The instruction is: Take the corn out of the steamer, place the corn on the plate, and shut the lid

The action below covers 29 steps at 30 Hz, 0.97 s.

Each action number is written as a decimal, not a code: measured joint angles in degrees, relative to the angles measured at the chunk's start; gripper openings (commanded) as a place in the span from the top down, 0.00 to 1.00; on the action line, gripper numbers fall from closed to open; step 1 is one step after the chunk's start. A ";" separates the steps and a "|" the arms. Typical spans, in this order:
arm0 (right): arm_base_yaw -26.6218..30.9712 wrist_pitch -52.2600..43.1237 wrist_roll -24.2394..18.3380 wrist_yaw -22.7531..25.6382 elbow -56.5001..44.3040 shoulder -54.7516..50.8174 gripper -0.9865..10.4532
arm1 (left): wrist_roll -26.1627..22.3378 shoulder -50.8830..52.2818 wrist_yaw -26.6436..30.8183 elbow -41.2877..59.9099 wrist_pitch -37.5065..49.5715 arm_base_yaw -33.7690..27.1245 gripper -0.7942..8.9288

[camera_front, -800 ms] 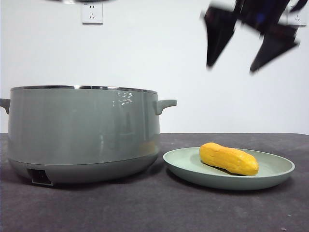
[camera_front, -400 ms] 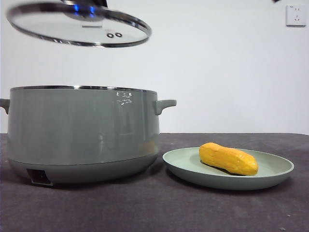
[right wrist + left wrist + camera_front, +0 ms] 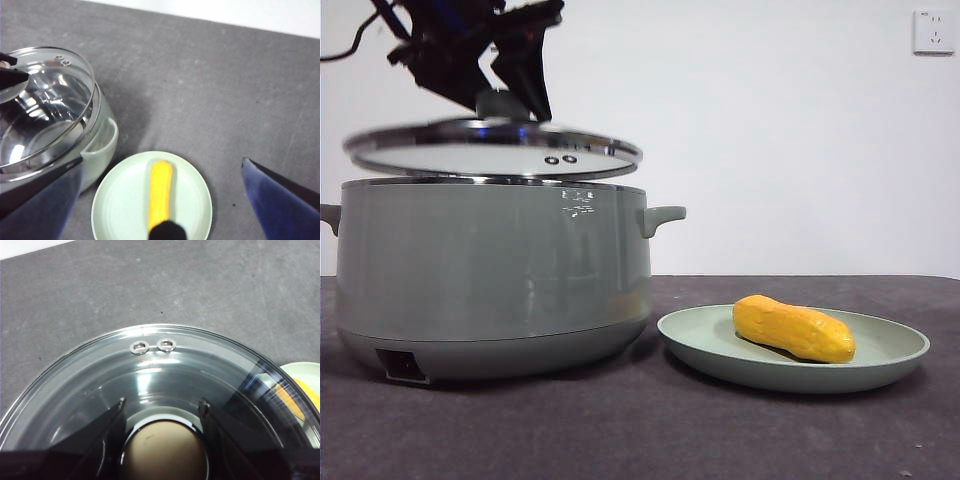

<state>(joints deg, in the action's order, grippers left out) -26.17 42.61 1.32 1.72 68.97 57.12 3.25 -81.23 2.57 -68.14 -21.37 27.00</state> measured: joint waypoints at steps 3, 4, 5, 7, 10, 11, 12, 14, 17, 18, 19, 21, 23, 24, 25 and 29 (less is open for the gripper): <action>0.00 0.22 0.04 0.00 0.00 0.00 0.42 | 0.72 0.00 0.02 1.60 1.62 0.00 0.93; 0.00 0.22 0.04 0.02 0.00 0.00 0.42 | 0.90 0.00 0.02 1.95 2.14 0.00 0.93; 0.00 0.22 0.04 0.02 0.00 0.00 0.42 | 0.92 0.00 0.02 2.25 2.51 0.00 0.93; 0.00 0.22 0.09 0.00 0.00 0.00 0.42 | 0.92 0.00 0.17 2.95 2.82 0.00 0.93; 0.00 0.22 0.24 0.00 0.00 0.00 0.42 | 0.83 0.00 0.15 4.22 3.63 0.04 0.93; 0.00 0.22 0.24 0.00 0.00 0.00 0.42 | 0.52 0.04 0.22 4.50 3.69 0.07 0.93; 0.00 0.22 0.24 0.00 0.00 0.00 0.42 | 0.39 0.13 0.28 4.83 4.15 0.07 0.93; 0.00 0.22 0.24 0.00 0.00 0.00 0.42 | 0.33 0.22 0.44 4.94 4.31 0.02 0.93; 0.00 0.22 0.26 0.00 0.00 0.00 0.42 | 0.33 0.24 0.87 4.98 4.28 -0.11 0.93; 0.00 0.22 0.24 0.00 0.00 0.00 0.42 | 0.20 0.24 0.94 4.98 4.22 -0.11 0.92; 0.00 0.22 0.26 0.00 0.00 0.00 0.42 | -0.07 0.24 1.01 5.01 4.13 -0.11 0.92; 0.00 0.22 0.24 0.00 0.00 0.00 0.42 | -0.33 0.24 1.01 5.03 4.07 -0.11 0.89; 0.00 0.22 0.26 0.00 0.00 0.00 0.42 | -0.50 0.24 0.83 5.05 4.11 -0.11 0.70; 0.00 0.20 0.26 0.00 0.00 0.00 0.42 | -0.57 0.24 0.79 5.05 4.15 -0.11 0.59; 0.00 0.22 0.26 0.00 0.00 0.00 0.42 | -0.61 0.24 0.74 5.07 4.31 -0.11 0.47; 0.00 0.22 0.26 0.00 0.00 0.00 0.42 | -0.63 0.24 0.79 5.25 5.03 -0.11 0.38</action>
<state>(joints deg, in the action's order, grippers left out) -26.17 42.83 1.58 1.72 68.97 57.12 2.61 -80.99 3.36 -62.89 -16.34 26.89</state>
